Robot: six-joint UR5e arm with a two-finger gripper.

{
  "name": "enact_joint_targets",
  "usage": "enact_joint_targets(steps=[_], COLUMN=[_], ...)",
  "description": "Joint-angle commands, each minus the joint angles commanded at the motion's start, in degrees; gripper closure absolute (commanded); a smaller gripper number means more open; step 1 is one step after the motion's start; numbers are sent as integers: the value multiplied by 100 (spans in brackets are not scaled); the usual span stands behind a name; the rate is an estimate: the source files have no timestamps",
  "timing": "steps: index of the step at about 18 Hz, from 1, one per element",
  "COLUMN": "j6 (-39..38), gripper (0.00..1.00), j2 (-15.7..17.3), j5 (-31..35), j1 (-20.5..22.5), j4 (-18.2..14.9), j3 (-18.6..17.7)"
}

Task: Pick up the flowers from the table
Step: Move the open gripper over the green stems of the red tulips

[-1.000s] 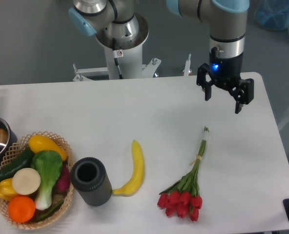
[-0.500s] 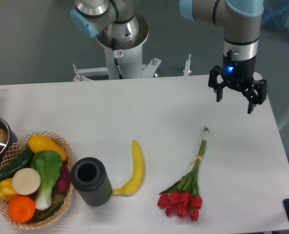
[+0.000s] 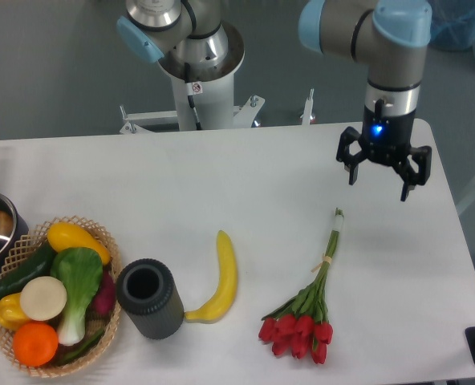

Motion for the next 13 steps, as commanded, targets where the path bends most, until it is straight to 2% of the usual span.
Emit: enact_joint_targets(steps=[6,9,13], j6=[-168,-300,-625], gripper=[0,0,0], j2=[-580,-853,-1205], j5=[-1,8,26], j1=[-298,-404,-598], j4=[0,175,211], j3=[88,149,412])
